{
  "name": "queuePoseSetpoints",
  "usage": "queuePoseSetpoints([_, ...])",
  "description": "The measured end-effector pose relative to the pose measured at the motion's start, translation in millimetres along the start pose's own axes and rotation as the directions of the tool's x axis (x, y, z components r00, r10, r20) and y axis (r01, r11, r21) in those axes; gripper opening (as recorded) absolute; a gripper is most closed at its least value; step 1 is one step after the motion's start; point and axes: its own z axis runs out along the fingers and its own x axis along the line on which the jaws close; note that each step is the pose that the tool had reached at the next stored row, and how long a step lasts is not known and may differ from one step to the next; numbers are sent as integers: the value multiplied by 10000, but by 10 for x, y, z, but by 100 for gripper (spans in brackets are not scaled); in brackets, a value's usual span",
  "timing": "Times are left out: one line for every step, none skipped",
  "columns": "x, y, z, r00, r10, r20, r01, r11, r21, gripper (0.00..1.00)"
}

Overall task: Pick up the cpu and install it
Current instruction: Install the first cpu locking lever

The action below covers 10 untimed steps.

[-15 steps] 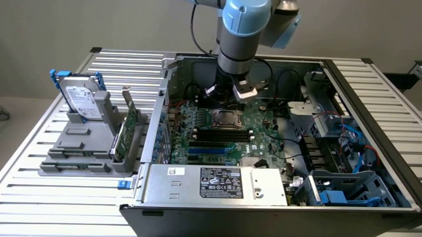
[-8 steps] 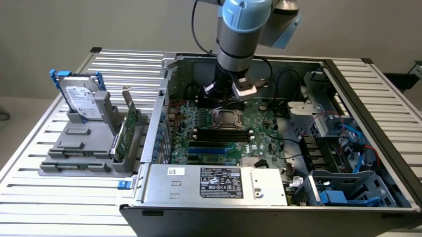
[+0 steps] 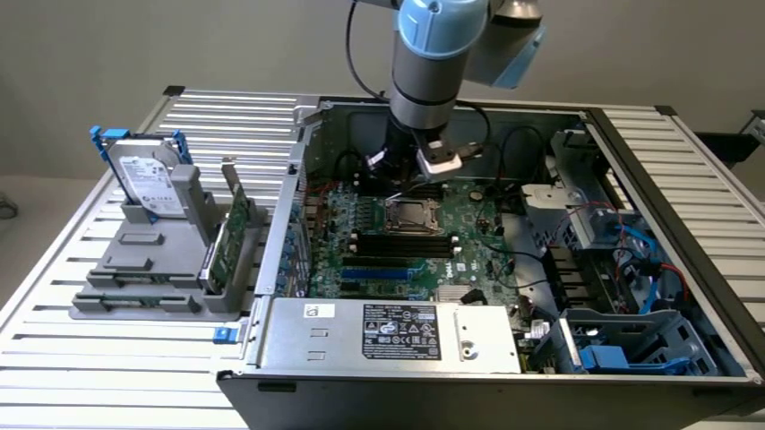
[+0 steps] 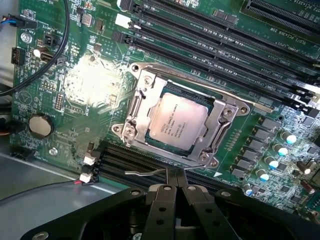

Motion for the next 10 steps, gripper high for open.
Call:
queuePoseSetpoints([-4,-3,1,10000,1,-1,-1,10000,0,11])
queuePoseSetpoints([-6,-5,1,10000,-1,-1,1,10000,1,11])
queuePoseSetpoints([-7,-8,2,10000,0,-1,0,10000,1,11])
queuePoseSetpoints([-8,-10,3,10000,0,-1,0,10000,1,11])
queuePoseSetpoints([-8,-13,3,10000,-1,-1,1,10000,2,11])
queuePoseSetpoints([-8,-15,4,10000,-2,-1,2,10000,2,11])
queuePoseSetpoints([-8,-17,5,10000,-3,-1,3,10000,2,11])
queuePoseSetpoints([-8,-19,5,10000,-2,0,2,10000,2,11])
queuePoseSetpoints([-7,-21,6,10000,-10,2,10,10000,2,11])
queuePoseSetpoints([-8,-21,6,10000,-18,4,18,10000,2,11])
